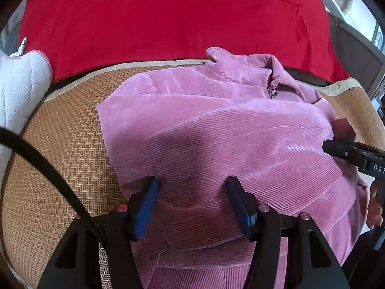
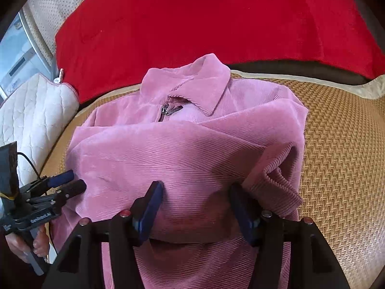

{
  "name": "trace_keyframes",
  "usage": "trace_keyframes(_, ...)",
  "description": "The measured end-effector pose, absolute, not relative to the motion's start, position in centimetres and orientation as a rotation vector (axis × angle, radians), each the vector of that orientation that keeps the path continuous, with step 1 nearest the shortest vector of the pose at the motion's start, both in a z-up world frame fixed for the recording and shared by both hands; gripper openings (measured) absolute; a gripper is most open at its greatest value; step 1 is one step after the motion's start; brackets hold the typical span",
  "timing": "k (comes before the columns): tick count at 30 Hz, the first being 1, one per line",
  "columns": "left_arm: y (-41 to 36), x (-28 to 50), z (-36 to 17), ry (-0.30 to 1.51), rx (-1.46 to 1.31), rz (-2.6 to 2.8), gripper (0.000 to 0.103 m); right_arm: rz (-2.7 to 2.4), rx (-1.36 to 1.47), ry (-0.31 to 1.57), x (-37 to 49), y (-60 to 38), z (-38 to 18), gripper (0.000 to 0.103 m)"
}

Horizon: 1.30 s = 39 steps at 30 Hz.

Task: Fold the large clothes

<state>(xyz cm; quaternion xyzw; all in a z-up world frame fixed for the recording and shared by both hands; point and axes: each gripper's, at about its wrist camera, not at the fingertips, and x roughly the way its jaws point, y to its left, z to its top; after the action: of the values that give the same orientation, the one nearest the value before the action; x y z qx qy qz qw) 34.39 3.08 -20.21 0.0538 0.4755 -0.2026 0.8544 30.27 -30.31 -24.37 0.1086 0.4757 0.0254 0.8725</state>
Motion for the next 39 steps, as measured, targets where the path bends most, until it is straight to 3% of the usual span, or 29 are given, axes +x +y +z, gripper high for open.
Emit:
trace_keyframes(8, 7.0, 33.0, -18.0, 0.934, -0.012, -0.430, 0.061, 0.095, 0.295, 0.856, 25.4, -31.2, -21.3, 0.063)
trace_keyframes(13, 5.4, 33.8, -20.6, 1.054, 0.119, -0.397, 0.061, 0.068, 0.221, 0.966, 25.0, -30.1, -24.4, 0.063)
trace_keyframes(21, 7.1, 32.8, -19.1, 0.990, 0.076, -0.400, 0.063, 0.082, 0.224, 0.888, 21.3, -29.9, -21.5, 0.064)
trace_keyframes(26, 7.6, 32.1, -20.6, 1.057, 0.130, -0.381, 0.063, 0.083, 0.198, 1.029, 21.6, -28.8, -24.7, 0.064)
trace_keyframes(32, 10.9, 29.6, -18.5, 0.974, 0.059, -0.398, 0.063, 0.141, 0.271, 0.950, 18.7, -29.1, -21.8, 0.064)
trace_keyframes(39, 14.3, 22.9, -19.2, 0.985, -0.118, -0.455, 0.076, 0.239, 0.241, 1.041, 13.5, -31.3, -21.6, 0.069)
